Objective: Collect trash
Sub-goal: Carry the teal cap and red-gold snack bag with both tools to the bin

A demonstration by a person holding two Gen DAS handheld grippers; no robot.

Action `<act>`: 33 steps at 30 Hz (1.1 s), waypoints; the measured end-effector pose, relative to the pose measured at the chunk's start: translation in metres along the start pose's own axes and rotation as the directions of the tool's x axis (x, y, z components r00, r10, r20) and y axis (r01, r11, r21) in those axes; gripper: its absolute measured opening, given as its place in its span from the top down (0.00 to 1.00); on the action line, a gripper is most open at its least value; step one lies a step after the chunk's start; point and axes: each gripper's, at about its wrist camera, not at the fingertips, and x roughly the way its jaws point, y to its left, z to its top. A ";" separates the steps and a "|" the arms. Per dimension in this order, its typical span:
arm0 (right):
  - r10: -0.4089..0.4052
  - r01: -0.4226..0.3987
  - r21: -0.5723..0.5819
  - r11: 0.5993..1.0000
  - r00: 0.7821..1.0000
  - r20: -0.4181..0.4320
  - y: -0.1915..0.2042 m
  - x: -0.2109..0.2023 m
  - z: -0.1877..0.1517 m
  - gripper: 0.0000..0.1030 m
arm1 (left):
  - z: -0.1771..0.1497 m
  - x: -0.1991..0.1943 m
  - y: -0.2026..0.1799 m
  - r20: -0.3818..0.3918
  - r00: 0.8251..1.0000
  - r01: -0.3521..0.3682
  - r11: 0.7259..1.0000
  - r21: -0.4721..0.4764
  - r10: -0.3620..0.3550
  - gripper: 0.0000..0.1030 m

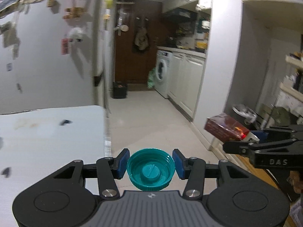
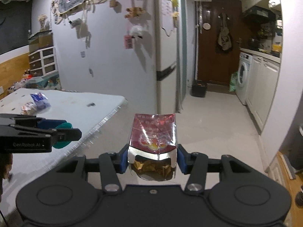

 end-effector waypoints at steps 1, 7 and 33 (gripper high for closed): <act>-0.007 0.007 0.003 1.000 1.000 -0.005 -0.006 -0.001 -0.003 0.51 | -0.001 0.006 -0.009 -0.012 1.000 0.011 1.000 0.012 -0.011 0.51; -0.043 0.044 0.028 0.999 0.998 -0.051 -0.045 0.000 -0.033 0.51 | -0.011 0.042 -0.050 -0.083 0.995 0.058 0.998 0.039 -0.055 0.51; -0.043 0.117 0.127 0.985 0.877 -0.478 -0.148 0.105 -0.195 0.50 | -0.168 0.216 -0.111 -0.415 0.894 0.136 0.986 -0.100 -0.166 0.51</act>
